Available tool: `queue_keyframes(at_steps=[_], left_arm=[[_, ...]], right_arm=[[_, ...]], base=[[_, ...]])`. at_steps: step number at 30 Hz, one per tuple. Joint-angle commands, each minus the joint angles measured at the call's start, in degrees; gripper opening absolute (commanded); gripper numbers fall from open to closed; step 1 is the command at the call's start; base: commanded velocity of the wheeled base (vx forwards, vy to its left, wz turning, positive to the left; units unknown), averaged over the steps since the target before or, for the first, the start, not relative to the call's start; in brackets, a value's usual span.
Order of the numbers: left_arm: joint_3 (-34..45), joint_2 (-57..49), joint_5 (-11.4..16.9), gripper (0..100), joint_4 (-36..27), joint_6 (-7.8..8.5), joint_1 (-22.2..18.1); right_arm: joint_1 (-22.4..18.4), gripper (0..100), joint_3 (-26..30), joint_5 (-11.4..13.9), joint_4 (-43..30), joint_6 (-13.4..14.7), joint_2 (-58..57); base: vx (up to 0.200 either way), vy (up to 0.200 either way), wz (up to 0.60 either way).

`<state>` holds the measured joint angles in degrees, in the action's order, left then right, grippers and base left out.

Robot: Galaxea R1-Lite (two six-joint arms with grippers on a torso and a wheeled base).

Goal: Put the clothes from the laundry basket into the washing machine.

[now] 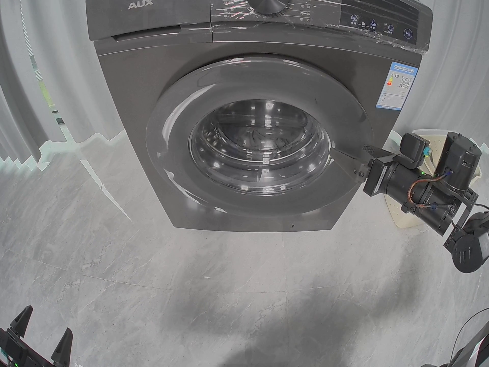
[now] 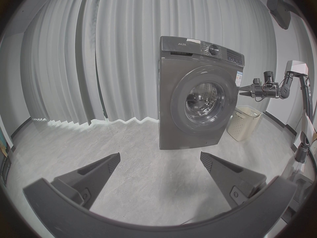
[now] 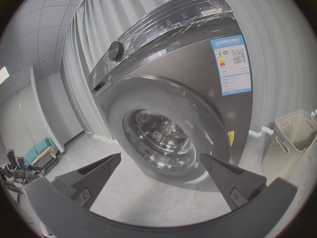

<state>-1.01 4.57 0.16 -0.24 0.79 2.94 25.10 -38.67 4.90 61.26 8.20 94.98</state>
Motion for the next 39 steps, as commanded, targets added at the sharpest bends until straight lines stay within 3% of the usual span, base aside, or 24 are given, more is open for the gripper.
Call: queue_keyframes(at_steps=[1, 6, 11, 16, 20, 23, 27, 29, 33, 36, 37, 38, 39], left_arm=[[0.9, 0.2, 0.0, 100, 0.0, 0.0, 0.0], [0.9, 0.2, 0.0, 100, 0.0, 0.0, 0.0], [0.9, 0.2, 0.0, 100, 0.0, 0.0, -0.1], [0.9, 0.2, 0.0, 100, 0.0, 0.0, -0.1], [0.9, 0.2, 0.0, 100, 0.0, -0.09, 0.0], [0.9, 0.2, 0.0, 100, 0.0, -0.09, 0.0], [0.9, 0.2, 0.0, 100, 0.0, -0.18, 0.0], [0.9, 0.2, 0.0, 100, 0.0, -0.18, 0.0], [0.9, 0.2, -0.1, 100, 0.0, -0.35, -0.1], [0.9, 0.2, 0.0, 100, 0.0, -0.35, -0.1], [0.9, 0.2, 0.0, 100, 0.0, -0.35, -0.1], [0.9, 0.2, -0.1, 100, 0.0, -0.35, -0.1], [0.9, 0.2, -0.1, 100, 0.0, -0.35, -0.1]], right_arm=[[0.3, 100, -2.4, 0.0, 0.1, 0.2, 1.7], [0.2, 100, -4.7, -0.2, 0.2, 0.1, 2.3], [-0.1, 100, -5.6, -2.0, 1.3, 0.1, 2.2], [0.6, 100, -2.7, -2.3, 3.5, -0.8, 1.6], [3.8, 100, 8.5, -1.5, 3.3, -2.4, -5.0], [7.0, 100, 22.9, -0.7, 3.3, -2.5, -13.7], [6.2, 100, 38.7, -0.8, 3.3, -2.5, -28.4], [5.0, 100, 38.7, -1.1, 0.4, -1.6, -34.1], [-5.1, 100, 38.7, -0.5, -20.7, -2.5, -64.2], [-9.3, 100, 38.1, 0.4, -38.8, -3.6, -79.0], [-9.3, 100, 38.1, 0.4, -38.8, -3.6, -79.0], [-11.6, 100, 36.6, 0.7, -50.1, -5.4, -88.5], [-12.4, 100, 36.6, 0.4, -54.2, -5.9, -91.2]], base=[[0.2, 0.0, 0.0], [0.2, 0.0, 0.0], [0.0, 0.0, 0.0], [0.0, 0.0, 0.0], [0.0, 0.0, 0.0], [0.0, 0.0, 0.0], [0.0, 0.0, 0.0], [0.0, 0.0, 0.0], [0.0, 0.0, 0.0], [0.0, 0.0, 0.0], [0.0, 0.0, 0.0], [0.0, 0.0, 0.0], [0.0, 0.0, 0.0]])
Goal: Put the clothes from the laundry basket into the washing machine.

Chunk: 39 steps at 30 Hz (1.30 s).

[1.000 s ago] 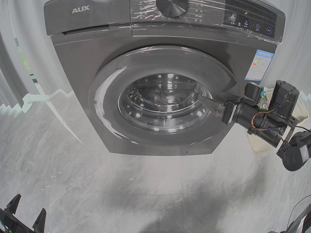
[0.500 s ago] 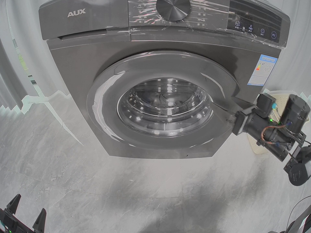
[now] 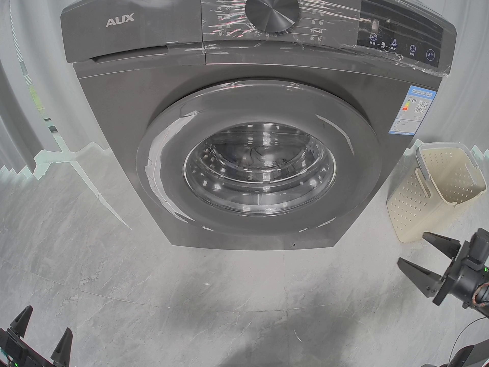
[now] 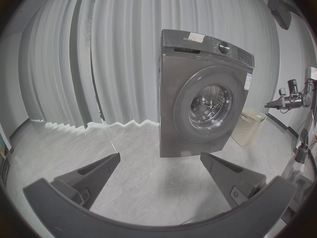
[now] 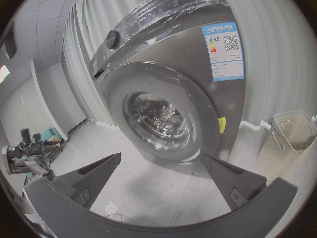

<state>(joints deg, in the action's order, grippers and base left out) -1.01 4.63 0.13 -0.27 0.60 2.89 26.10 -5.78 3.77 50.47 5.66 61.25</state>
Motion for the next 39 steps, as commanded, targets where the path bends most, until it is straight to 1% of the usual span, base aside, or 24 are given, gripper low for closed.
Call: queue_keyframes(at_steps=[1, 3, 4, 5, 6, 7, 8, 9, 11, 12, 13, 14, 15, 16, 17, 19, 21, 28, 39], left_arm=[[0.9, 0.1, 0.0, 100, 0.0, -0.07, -0.1], [0.9, 0.1, 0.0, 100, 0.0, -0.16, -0.1], [0.9, 0.1, 0.0, 100, 0.0, -0.16, -0.1], [0.9, 0.1, 0.0, 100, 0.0, -0.07, -0.1], [0.9, 0.1, 0.0, 100, 0.0, -0.07, -0.1], [0.9, 0.1, 0.0, 100, 0.0, -0.16, -0.1], [0.9, 0.1, 0.0, 100, 0.0, -0.16, -0.1], [0.9, 0.1, 0.0, 100, 0.0, -0.07, -0.1], [0.9, 0.1, 0.0, 100, 0.0, -0.07, -0.1], [0.9, 0.1, 0.0, 100, 0.0, -0.07, -0.1], [0.9, 0.1, 0.0, 100, 0.0, -0.07, -0.1], [0.9, 0.0, 0.0, 100, 0.0, -0.07, -0.1], [0.9, 0.1, 0.0, 100, 0.0, -0.07, -0.1], [0.9, 0.1, 0.0, 100, 0.0, -0.07, -0.1], [0.9, 0.1, 0.0, 100, 0.0, -0.07, -0.1], [0.9, 0.1, 0.0, 100, 0.0, -0.07, -0.1], [0.9, 0.1, 0.0, 100, 0.0, -0.07, -0.1], [0.9, 0.1, 0.0, 100, 0.0, -0.07, -0.1], [0.9, 0.1, 0.0, 100, 0.0, -0.07, -0.1]], right_arm=[[-13.6, 100, 3.8, 0.9, -44.4, -3.0, -56.8], [-14.5, 100, 4.3, -1.1, -41.9, -2.7, -55.7], [-14.5, 100, 4.3, -1.1, -41.9, -2.7, -55.7], [-18.0, 100, 4.0, -2.4, -40.9, -2.7, -55.3], [-20.7, 100, 3.8, -2.1, -40.9, -3.0, -55.3], [-21.8, 100, 3.8, -1.8, -40.9, -3.3, -55.3], [-24.9, 100, 4.9, 0.4, -41.4, -4.0, -56.0], [-25.5, 100, 5.8, 1.9, -42.6, -4.3, -56.6], [-25.5, 100, 4.8, 3.6, -51.1, -4.1, -61.2], [-25.7, 100, 3.9, 3.4, -52.2, -3.7, -61.2], [-25.7, 100, 4.0, 2.8, -51.7, -3.7, -61.2], [-25.6, 100, 4.6, 1.5, -50.6, -3.7, -61.2], [-25.7, 100, 5.2, -0.7, -49.3, -4.0, -61.2], [-25.7, 100, 5.2, -0.7, -49.3, -4.0, -61.2], [-25.6, 100, 5.7, -4.3, -50.4, -4.1, -61.2], [-25.7, 100, 5.6, -3.3, -50.7, -4.3, -61.0], [-25.7, 100, 5.7, -3.5, -50.6, -4.5, -61.0], [-25.7, 100, 5.7, -3.5, -50.4, -3.7, -61.0], [-25.7, 100, 5.7, -3.7, -50.3, -3.7, -61.0]], base=[[0.0, 0.0, 0.0], [0.0, 0.0, 0.0], [0.0, 0.0, 0.0], [0.0, 0.0, 0.0], [0.0, 0.0, 0.0], [0.0, 0.0, 0.0], [0.0, 0.0, 0.0], [0.0, 0.0, 0.0], [0.0, 0.0, 0.0], [0.0, 0.0, 0.0], [0.0, 0.0, 0.0], [0.0, 0.0, 0.0], [0.0, 0.0, 0.0], [0.0, 0.0, 0.0], [0.0, 0.0, 0.0], [0.0, 0.0, 0.0], [0.0, 0.0, 0.0], [0.0, 0.0, 0.0], [0.0, 0.0, 0.0]])
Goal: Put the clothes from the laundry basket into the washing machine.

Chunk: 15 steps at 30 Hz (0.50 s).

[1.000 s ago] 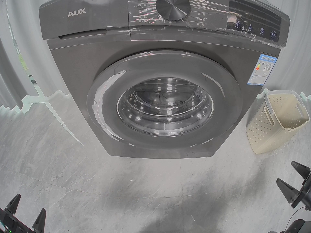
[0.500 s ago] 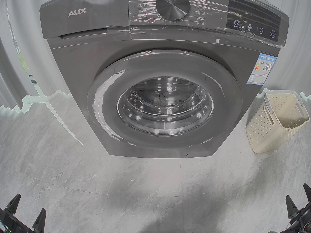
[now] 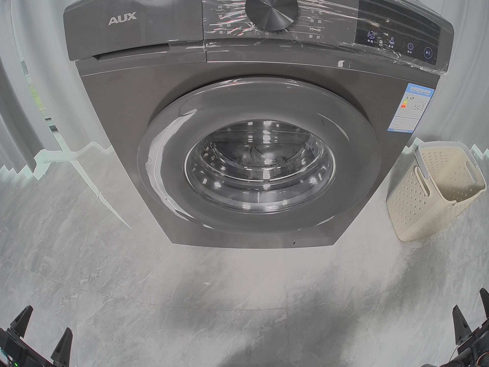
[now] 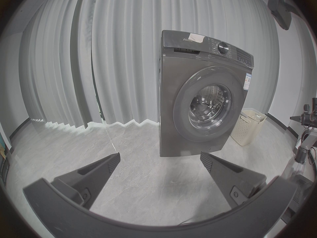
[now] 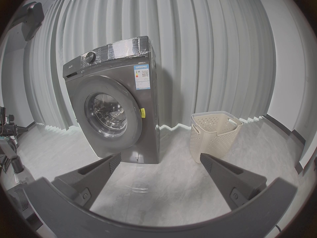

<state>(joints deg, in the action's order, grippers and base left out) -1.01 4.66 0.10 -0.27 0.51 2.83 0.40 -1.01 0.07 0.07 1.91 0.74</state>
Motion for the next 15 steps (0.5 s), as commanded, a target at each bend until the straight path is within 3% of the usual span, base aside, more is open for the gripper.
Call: queue_keyframes(at_steps=[1, 15], left_arm=[[0.9, 0.1, 0.0, 100, 0.0, 0.02, 0.0], [0.9, 0.1, 0.0, 100, 0.0, 0.02, 0.0]], right_arm=[[-0.1, 100, 0.9, 0.0, 0.1, 0.1, -0.5], [-0.1, 100, 1.0, -0.2, 0.1, 0.1, -0.5]], base=[[0.0, 0.0, 0.0], [0.0, 0.0, 0.0]])
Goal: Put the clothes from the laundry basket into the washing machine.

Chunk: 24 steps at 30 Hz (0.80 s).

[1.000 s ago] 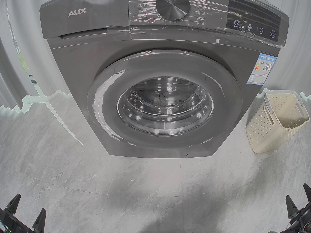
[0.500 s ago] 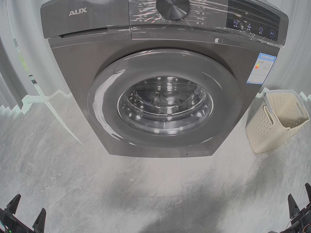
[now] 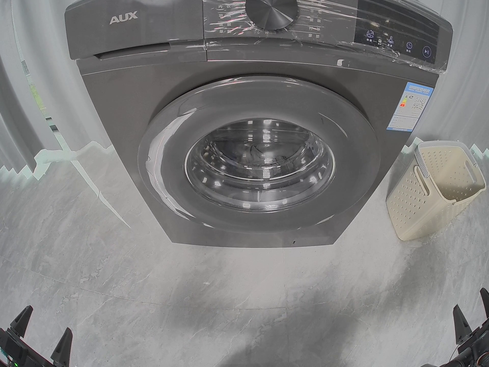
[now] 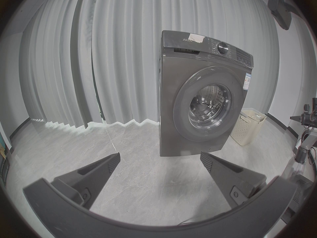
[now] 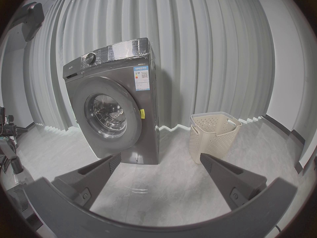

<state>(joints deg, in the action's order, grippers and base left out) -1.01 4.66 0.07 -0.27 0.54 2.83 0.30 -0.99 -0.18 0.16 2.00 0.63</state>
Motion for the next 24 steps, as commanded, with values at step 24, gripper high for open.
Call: queue_keyframes(at_steps=[24], left_arm=[[0.9, 0.1, 0.0, 100, 0.0, -0.01, 0.0]], right_arm=[[0.0, 100, 1.0, 0.1, -0.1, -0.8, -0.4]], base=[[0.0, 0.0, 0.0]])
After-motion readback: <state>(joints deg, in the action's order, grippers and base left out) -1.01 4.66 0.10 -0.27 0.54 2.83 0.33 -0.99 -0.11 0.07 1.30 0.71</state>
